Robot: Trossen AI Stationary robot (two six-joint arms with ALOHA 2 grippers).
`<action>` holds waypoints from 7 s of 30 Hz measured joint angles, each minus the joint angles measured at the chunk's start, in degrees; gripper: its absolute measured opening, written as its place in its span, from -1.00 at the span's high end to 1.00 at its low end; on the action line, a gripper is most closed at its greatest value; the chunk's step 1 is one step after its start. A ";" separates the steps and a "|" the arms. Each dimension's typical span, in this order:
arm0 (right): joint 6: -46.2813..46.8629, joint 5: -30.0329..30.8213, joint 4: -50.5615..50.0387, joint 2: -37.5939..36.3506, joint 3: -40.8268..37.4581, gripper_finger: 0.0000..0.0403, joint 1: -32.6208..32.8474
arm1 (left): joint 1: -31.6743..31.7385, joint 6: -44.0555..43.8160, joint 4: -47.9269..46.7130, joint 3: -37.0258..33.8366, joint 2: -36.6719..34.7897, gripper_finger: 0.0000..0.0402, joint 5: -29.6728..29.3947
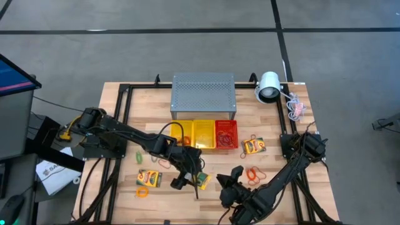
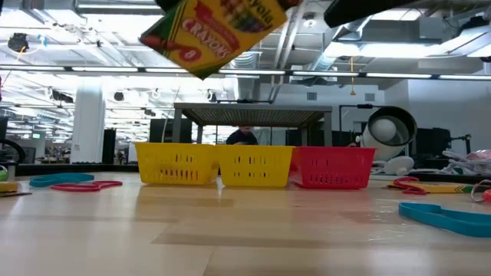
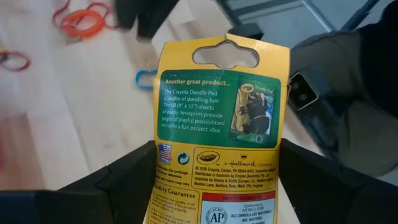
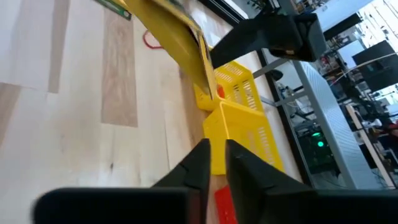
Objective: Pick & Place Office Desk Supplies
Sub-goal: Put the yellow crayon box into the right yellow bin
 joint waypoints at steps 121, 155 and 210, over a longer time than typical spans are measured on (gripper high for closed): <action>-29.05 -18.19 1.60 -15.57 0.02 1.00 -21.99 | 3.02 -17.53 1.40 -16.23 -30.91 -0.69 -2.60; -36.36 -25.85 -2.52 -6.98 1.07 1.00 -37.65 | -3.83 -18.04 12.06 -22.97 -36.96 -0.61 -6.51; -39.35 -49.45 1.10 -5.64 0.96 0.40 -38.29 | -3.83 -18.01 11.60 -22.97 -36.91 -0.61 -6.94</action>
